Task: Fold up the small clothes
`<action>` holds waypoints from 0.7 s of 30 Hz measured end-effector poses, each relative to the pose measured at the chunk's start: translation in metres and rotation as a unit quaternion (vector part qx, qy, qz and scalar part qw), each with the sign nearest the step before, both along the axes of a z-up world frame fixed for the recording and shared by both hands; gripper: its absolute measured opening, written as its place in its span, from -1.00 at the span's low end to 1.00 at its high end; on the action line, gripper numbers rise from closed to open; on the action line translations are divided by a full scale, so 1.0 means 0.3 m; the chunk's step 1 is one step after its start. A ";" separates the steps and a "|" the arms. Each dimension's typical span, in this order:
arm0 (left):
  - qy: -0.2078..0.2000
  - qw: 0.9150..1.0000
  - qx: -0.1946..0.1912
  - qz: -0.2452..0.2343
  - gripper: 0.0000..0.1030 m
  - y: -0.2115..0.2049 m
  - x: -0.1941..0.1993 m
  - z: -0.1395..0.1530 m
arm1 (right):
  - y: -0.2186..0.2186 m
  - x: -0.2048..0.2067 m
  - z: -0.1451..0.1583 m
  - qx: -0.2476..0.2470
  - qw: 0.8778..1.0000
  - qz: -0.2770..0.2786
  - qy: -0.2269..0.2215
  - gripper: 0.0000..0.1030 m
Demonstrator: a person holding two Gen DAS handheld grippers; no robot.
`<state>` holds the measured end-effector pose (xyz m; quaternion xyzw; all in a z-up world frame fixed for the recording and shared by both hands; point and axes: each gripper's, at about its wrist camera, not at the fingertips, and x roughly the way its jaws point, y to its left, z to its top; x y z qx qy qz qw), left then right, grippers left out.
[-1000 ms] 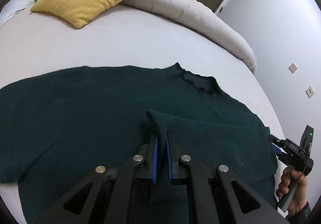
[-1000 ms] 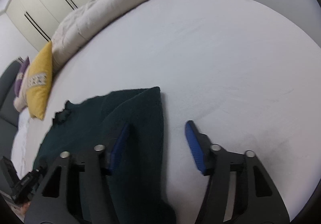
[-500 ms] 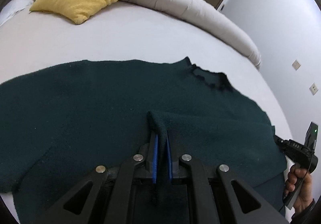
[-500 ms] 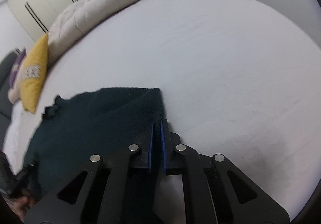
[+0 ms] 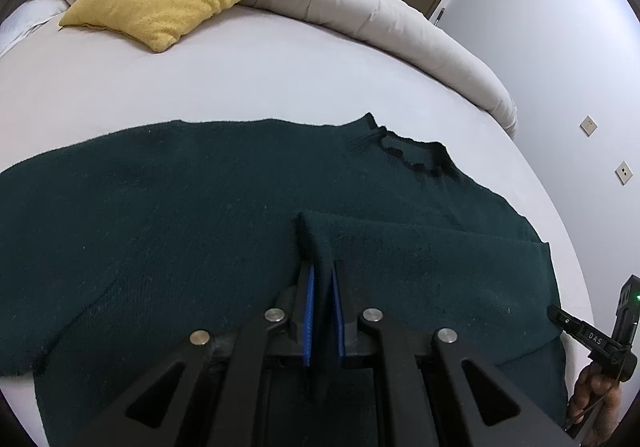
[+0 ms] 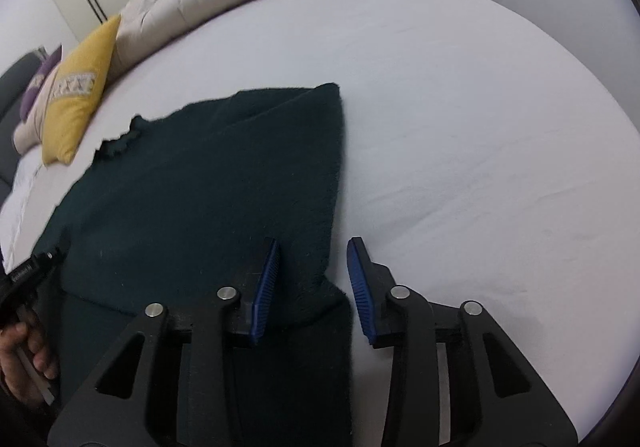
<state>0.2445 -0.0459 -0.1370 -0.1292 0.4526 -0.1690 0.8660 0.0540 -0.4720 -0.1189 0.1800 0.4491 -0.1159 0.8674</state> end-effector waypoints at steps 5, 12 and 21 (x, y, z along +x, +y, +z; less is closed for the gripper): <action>-0.009 1.000 0.003 0.004 -0.82 -0.005 0.002 0.004 | 0.050 -0.009 0.050 -0.041 0.999 0.004 -0.004 -0.77; 0.000 1.000 0.000 0.000 -0.75 0.008 0.002 0.005 | 0.042 -0.016 -0.001 -0.038 0.999 0.009 -0.016 -0.72; -0.063 0.994 0.004 0.093 0.22 0.516 -0.323 0.218 | 0.226 -0.239 0.264 -0.073 0.990 -0.016 -0.120 0.50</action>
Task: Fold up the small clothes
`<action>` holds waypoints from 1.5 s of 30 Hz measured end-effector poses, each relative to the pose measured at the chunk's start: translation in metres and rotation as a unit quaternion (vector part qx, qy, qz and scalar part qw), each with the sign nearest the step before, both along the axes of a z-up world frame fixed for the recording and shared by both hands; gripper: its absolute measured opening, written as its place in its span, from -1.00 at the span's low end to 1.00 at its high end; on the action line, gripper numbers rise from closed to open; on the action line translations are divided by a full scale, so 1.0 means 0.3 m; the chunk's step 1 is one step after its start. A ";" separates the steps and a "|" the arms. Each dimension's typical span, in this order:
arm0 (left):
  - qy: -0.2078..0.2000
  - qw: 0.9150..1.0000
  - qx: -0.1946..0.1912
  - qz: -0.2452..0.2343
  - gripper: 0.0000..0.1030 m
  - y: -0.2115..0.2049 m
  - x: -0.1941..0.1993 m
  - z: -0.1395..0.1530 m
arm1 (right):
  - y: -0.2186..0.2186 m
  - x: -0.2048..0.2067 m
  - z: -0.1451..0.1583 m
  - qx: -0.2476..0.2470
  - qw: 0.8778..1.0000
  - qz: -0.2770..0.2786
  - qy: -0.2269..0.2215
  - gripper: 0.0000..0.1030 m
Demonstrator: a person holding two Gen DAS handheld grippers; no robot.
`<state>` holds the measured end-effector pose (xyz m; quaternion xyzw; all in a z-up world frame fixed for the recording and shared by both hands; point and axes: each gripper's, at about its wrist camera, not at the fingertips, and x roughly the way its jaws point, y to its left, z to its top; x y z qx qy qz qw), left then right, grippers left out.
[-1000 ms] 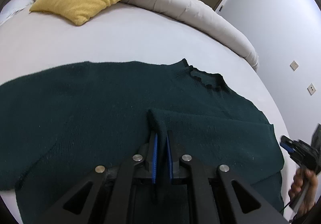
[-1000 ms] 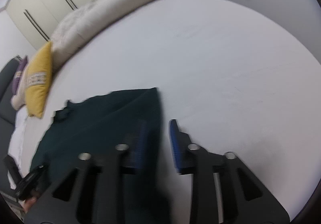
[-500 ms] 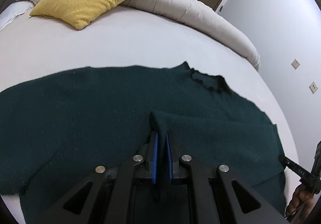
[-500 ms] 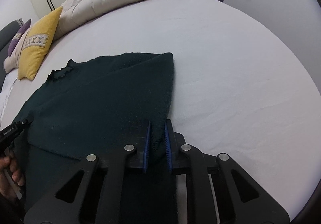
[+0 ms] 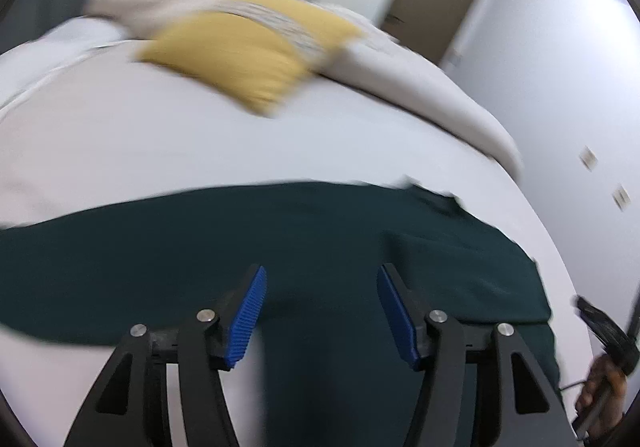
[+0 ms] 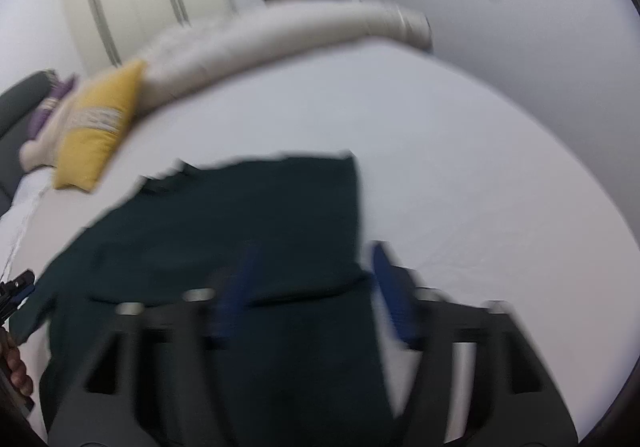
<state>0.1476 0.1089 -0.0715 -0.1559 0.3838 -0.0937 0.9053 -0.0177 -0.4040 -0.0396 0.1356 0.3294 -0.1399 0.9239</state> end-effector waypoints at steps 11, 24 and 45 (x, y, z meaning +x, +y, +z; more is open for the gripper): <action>0.083 0.956 -0.065 0.274 0.27 0.898 -0.259 -0.172 | 0.511 -0.175 0.096 -0.019 0.989 0.137 -0.044 0.83; 0.094 0.955 -0.092 0.266 -0.76 0.981 -0.151 -0.189 | 0.663 -0.229 0.059 0.058 0.984 0.169 -0.009 0.49; 0.053 0.992 0.023 -0.113 -0.74 -0.491 -0.079 -0.146 | 0.335 -0.252 -0.115 0.143 0.986 0.083 0.019 0.48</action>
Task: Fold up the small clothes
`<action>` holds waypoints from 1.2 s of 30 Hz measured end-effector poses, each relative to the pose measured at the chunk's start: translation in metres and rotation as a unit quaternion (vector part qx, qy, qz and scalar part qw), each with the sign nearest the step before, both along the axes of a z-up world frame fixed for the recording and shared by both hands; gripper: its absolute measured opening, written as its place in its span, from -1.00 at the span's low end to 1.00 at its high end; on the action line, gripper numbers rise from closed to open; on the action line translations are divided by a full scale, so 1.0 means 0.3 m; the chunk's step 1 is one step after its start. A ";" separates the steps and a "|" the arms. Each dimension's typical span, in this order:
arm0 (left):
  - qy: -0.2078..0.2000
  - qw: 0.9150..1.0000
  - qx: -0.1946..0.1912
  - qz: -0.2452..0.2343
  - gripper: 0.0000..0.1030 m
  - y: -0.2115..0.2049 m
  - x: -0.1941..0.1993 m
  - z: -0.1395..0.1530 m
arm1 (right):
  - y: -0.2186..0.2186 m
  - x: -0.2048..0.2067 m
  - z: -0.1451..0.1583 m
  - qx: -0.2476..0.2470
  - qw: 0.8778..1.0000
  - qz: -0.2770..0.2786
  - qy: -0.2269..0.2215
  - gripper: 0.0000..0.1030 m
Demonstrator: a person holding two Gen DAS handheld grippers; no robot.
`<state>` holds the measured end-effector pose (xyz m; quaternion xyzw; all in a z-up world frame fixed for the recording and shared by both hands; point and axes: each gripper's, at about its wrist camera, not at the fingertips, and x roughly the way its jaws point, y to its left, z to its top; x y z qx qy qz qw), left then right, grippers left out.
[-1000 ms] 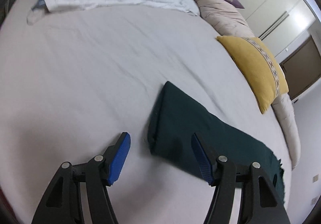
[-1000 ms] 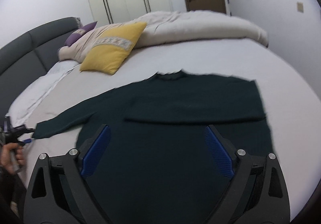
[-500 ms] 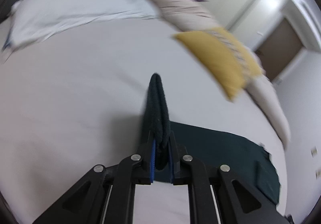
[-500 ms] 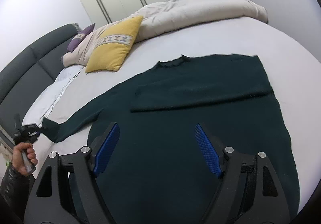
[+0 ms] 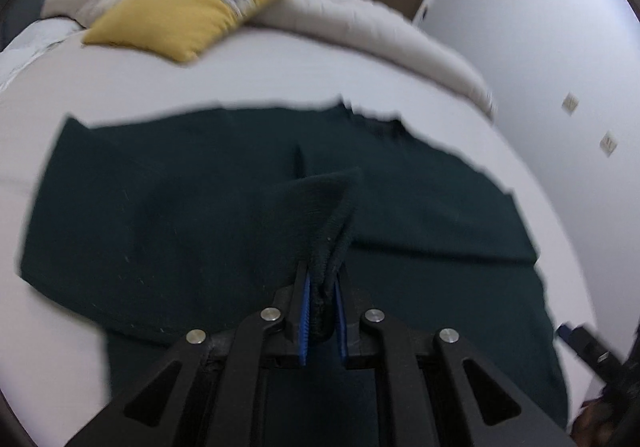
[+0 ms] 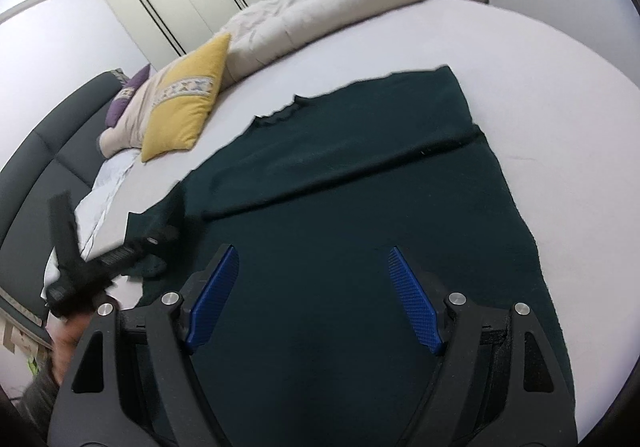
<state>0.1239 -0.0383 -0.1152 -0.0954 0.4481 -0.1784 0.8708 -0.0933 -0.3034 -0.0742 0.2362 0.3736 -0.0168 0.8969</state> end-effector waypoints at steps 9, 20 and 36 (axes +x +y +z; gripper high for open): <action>-0.020 0.999 -0.039 -0.003 0.32 0.156 -0.132 0.054 | 0.130 0.251 -0.052 0.046 0.996 0.075 0.030 0.48; -0.015 0.993 -0.070 0.094 0.28 0.538 -0.101 0.063 | 0.490 0.602 -0.211 0.019 0.983 0.133 0.126 -0.36; -0.025 0.990 -0.027 0.135 0.46 0.517 0.172 0.090 | 0.129 0.670 0.064 -0.062 0.992 0.095 0.055 -0.88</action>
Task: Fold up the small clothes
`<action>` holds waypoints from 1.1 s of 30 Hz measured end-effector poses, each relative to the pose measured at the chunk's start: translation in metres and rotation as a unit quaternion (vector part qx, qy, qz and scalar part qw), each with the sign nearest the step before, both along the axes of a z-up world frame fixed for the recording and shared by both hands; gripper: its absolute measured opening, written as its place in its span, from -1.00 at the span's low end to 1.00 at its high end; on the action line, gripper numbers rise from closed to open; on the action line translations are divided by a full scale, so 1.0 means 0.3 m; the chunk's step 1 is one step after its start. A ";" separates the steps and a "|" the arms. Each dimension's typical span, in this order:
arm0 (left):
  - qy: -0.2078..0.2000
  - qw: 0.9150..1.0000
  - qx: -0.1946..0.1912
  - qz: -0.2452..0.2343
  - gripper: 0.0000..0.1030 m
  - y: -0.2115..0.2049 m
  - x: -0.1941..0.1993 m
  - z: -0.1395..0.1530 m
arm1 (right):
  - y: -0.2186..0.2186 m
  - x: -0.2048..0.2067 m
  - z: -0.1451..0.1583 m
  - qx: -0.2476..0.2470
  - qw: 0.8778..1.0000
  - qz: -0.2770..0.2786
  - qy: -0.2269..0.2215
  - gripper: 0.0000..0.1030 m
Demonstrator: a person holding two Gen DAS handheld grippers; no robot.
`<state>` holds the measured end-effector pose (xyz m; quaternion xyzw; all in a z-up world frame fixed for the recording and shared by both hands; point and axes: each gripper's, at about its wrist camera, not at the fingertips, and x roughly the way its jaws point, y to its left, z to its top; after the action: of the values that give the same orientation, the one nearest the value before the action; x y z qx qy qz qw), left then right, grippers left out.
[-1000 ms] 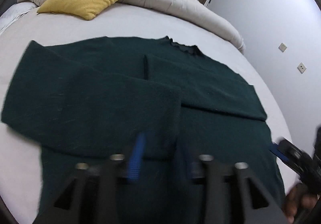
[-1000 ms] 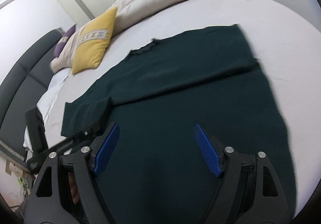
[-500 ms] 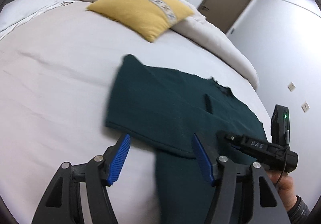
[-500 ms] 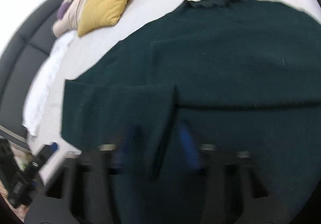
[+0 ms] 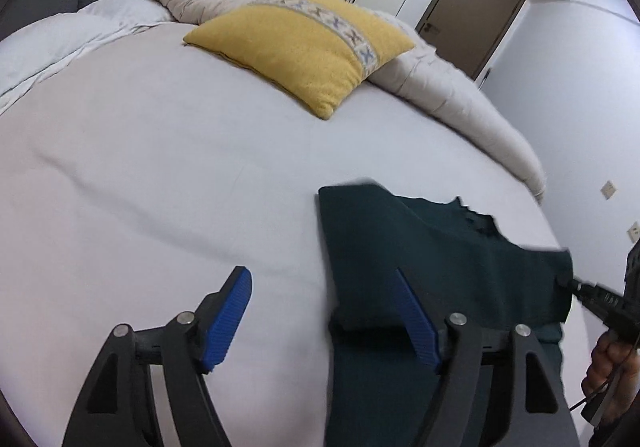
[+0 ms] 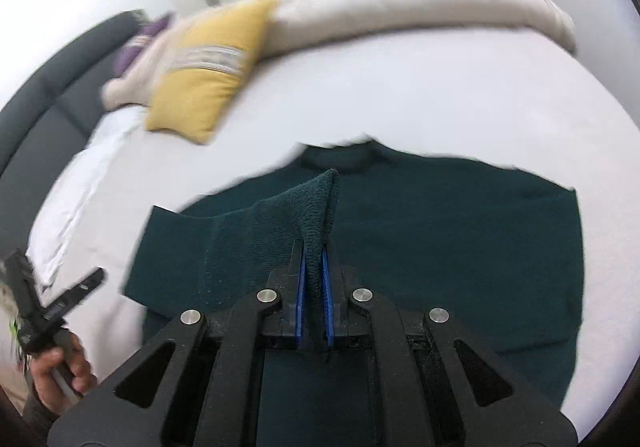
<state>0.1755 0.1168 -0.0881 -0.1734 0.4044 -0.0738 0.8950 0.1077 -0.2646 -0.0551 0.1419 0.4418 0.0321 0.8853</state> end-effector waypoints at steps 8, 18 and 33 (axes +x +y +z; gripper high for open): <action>0.063 0.995 0.078 -0.027 0.45 -0.176 0.216 -0.101 | -0.136 0.048 -0.241 0.030 0.998 -0.041 0.045 -0.88; 0.050 0.992 0.109 -0.033 -0.82 -0.221 0.212 -0.134 | -0.176 0.009 -0.161 0.045 0.998 -0.041 0.029 -0.88; 0.041 0.998 0.051 -0.001 -0.58 -0.130 0.168 -0.119 | -0.225 0.016 -0.200 0.043 0.994 -0.084 0.060 -0.79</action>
<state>0.2259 0.0778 -0.1239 -0.1302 0.4446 -0.0471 0.8850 0.1124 -0.3321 -0.1151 0.2180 0.4788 -0.0318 0.8499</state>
